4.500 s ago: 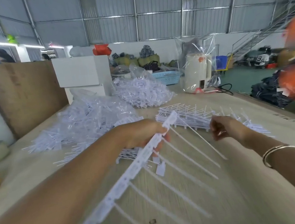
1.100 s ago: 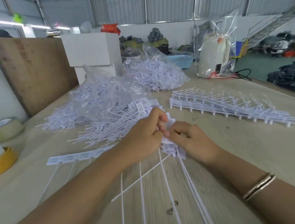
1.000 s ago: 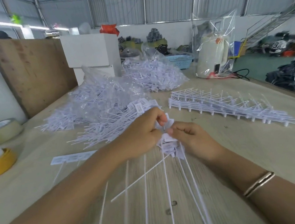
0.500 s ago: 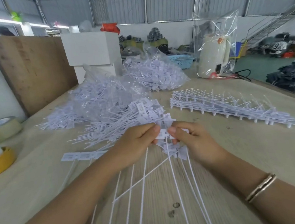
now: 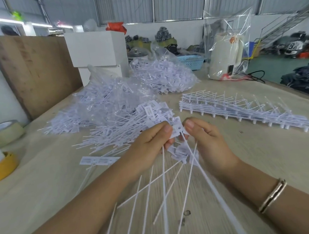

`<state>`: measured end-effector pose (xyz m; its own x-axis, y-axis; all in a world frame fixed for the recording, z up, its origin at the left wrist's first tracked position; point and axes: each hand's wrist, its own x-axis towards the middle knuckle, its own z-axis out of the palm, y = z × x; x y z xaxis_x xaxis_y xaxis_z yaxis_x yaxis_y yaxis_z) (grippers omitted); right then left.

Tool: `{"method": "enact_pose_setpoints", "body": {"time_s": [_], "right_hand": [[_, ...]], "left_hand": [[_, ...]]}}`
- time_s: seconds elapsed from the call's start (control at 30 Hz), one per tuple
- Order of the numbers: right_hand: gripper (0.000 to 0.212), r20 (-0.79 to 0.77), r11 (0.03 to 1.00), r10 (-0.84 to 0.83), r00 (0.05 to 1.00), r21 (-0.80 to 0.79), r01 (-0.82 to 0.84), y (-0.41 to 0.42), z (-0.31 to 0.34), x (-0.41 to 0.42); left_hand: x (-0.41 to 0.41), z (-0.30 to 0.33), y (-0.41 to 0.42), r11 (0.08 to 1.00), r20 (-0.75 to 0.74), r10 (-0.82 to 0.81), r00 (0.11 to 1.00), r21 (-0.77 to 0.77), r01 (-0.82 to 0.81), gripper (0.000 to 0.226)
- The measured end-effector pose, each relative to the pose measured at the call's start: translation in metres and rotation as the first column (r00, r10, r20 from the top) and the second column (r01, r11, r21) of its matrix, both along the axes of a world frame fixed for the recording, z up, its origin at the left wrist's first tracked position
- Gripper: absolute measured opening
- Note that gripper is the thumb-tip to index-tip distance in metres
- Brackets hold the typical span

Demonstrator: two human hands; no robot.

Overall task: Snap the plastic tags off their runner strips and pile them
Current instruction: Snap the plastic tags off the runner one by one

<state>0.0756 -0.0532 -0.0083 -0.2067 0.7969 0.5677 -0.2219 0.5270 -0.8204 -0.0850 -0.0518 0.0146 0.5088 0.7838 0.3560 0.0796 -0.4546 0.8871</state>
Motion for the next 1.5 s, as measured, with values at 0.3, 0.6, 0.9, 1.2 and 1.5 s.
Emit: {"method": "enact_pose_setpoints", "body": {"time_s": [0.3, 0.6, 0.9, 1.2, 1.5], "right_hand": [[0.061, -0.081, 0.918, 0.341, 0.936, -0.184, -0.351, 0.005, -0.001, 0.009], [0.034, 0.432, 0.901, -0.371, 0.822, -0.049, 0.432, 0.014, 0.0, 0.031], [0.02, 0.514, 0.873, -0.478, 0.712, 0.192, 0.448, 0.013, -0.002, 0.019], [0.028, 0.313, 0.963, -0.188, 0.931, -0.127, 0.237, 0.005, 0.001, 0.014], [0.03, 0.299, 0.969, -0.15, 0.942, -0.146, 0.201, -0.001, 0.003, 0.008]], "left_hand": [[-0.005, -0.009, 0.007, 0.991, 0.051, -0.115, 0.992, -0.067, 0.119, 0.037], [-0.013, -0.016, 0.015, 0.982, -0.229, 0.108, 0.967, 0.177, -0.068, 0.039], [-0.012, -0.016, 0.017, 0.844, -0.376, 0.392, 0.839, 0.511, -0.165, 0.047], [-0.019, -0.012, 0.022, 0.791, -0.458, 0.485, 0.745, 0.593, -0.15, 0.039], [-0.017, -0.013, 0.023, 0.952, -0.258, 0.183, 0.949, 0.285, -0.106, 0.036]]}}
